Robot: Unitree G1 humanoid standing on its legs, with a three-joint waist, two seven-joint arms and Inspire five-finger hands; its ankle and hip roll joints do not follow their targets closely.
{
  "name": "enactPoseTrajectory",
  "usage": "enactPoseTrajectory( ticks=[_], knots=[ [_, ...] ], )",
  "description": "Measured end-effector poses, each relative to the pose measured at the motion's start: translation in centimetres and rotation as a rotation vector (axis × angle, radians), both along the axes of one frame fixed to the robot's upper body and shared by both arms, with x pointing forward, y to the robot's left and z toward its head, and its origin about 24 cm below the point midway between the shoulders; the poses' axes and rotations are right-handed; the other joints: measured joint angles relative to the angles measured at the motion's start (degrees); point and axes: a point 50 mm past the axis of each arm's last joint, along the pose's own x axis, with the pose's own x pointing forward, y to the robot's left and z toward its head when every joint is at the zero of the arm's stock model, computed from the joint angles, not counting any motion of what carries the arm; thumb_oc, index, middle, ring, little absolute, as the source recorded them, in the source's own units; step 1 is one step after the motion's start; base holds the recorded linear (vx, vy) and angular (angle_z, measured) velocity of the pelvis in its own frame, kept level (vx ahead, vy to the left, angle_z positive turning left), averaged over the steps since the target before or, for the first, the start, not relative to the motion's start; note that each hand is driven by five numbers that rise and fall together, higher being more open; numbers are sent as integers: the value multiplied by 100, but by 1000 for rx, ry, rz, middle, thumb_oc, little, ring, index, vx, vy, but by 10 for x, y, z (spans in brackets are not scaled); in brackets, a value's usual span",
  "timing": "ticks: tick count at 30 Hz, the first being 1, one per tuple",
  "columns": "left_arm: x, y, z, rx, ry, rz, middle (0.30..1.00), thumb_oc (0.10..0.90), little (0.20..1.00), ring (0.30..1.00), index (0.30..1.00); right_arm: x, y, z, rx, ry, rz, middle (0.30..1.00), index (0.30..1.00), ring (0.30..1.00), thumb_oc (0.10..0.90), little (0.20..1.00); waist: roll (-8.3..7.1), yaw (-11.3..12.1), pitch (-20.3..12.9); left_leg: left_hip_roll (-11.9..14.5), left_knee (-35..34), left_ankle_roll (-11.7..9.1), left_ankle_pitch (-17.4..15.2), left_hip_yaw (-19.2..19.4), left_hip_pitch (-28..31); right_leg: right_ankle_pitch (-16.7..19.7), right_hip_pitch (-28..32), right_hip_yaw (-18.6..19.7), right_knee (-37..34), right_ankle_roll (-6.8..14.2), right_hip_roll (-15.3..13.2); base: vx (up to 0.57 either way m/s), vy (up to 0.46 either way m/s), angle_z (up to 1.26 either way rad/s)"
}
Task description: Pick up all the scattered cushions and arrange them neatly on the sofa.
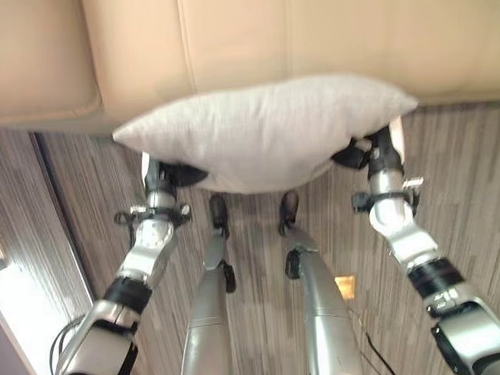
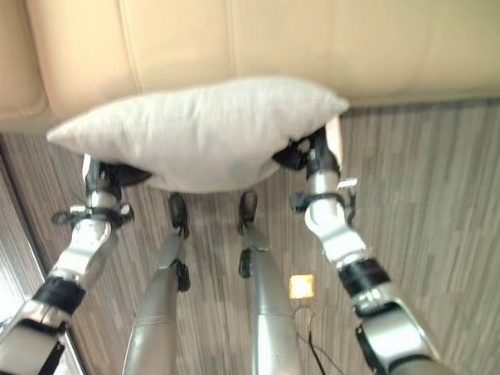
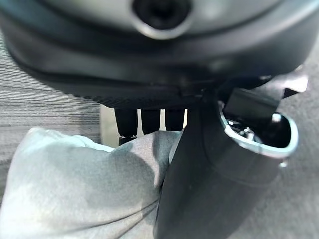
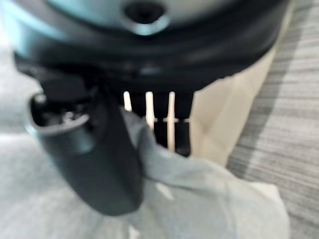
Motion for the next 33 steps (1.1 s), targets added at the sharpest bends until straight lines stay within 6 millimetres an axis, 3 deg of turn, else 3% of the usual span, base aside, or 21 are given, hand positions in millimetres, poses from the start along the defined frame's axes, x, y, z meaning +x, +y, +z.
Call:
enactPoseTrajectory(
  ticks=[2, 4, 9, 14, 15, 20, 27, 29, 31, 32, 33],
  knots=[
    [-12, 1, -15, -8, 40, -17, 300, 400, 300, 300, 300, -14, -3, -18, 28, 44, 4, 300, 300, 300, 400, 300, -6, -9, 1, 19, -75, 26, 18, 9, 550, 31, 579, -16, -135, -36, 33, 48, -31, -3],
    [-24, 1, -35, -18, 99, -20, 300, 400, 300, 300, 300, -27, -3, -38, 50, 110, 11, 300, 300, 300, 400, 300, 1, -27, -45, 17, -178, 36, -57, 23, 1076, -89, 1097, -8, -228, 63, 37, 77, -44, -2],
    [-60, 11, -70, -52, 214, -16, 300, 400, 300, 300, 300, -54, -8, -60, 60, 195, 49, 300, 300, 300, 400, 300, 12, -18, -160, 95, -455, 28, -175, 122, 2185, -106, 2226, -3, -638, 55, 142, 113, -40, -10],
    [-77, 15, -75, -61, 231, -36, 300, 400, 300, 300, 300, -69, -18, -60, 20, 210, 76, 300, 300, 300, 400, 300, 65, 22, -266, 187, -830, -3, -175, 151, 2996, -80, 3034, -15, -1018, 63, 269, 151, -41, -4],
    [-83, 14, -77, -63, 239, -43, 300, 400, 300, 300, 300, -76, -20, -62, 18, 217, 77, 300, 300, 300, 400, 300, 105, 11, -461, 212, -898, -18, -196, 136, 3145, -86, 3220, -26, -1141, 68, 303, 183, -56, 0],
    [-91, 6, -83, -75, 255, -72, 300, 400, 300, 300, 300, -88, -28, -68, 49, 239, 49, 300, 300, 300, 400, 300, 268, -26, -937, 269, -1144, -59, -218, 127, 3639, -29, 3810, -56, -1551, 58, 419, 108, -56, 2],
    [-100, 1, -93, -87, 299, -75, 300, 400, 300, 300, 300, -99, -31, -79, 58, 284, 37, 300, 300, 300, 400, 300, 264, -149, -1253, 336, -1122, -89, -262, 47, 3993, -8, 4354, -133, -1903, 38, 508, 37, 4, 1],
    [-104, 1, -97, -91, 318, -74, 300, 400, 300, 300, 300, -102, -31, -82, 59, 299, 39, 300, 300, 300, 400, 300, 220, -103, -1290, 281, -1021, -88, -263, -54, 4025, 32, 4373, 56, -1940, 11, 509, -43, 105, -37],
    [-106, -1, -100, -90, 335, -79, 300, 400, 300, 300, 300, -104, -32, -84, 59, 310, 36, 300, 300, 300, 400, 300, 174, -116, -1308, 201, -851, -88, -296, -396, 3982, 67, 4340, 255, -1924, 28, 459, -41, 129, -47],
    [-109, -3, -103, -96, 346, -82, 300, 400, 300, 300, 300, -104, -32, -85, 58, 315, 38, 300, 300, 300, 400, 300, 184, -163, -1330, 193, -737, -175, -426, -698, 3978, 155, 4299, 445, -1942, 75, 467, -52, 181, -57],
    [-110, -3, -104, -99, 351, -80, 300, 400, 300, 300, 300, -104, -33, -84, 53, 313, 37, 300, 300, 300, 400, 300, 181, -145, -1333, 125, -544, -93, -640, -924, 3901, 191, 4289, 560, -1970, 74, 463, -56, 252, -96]
  ],
)
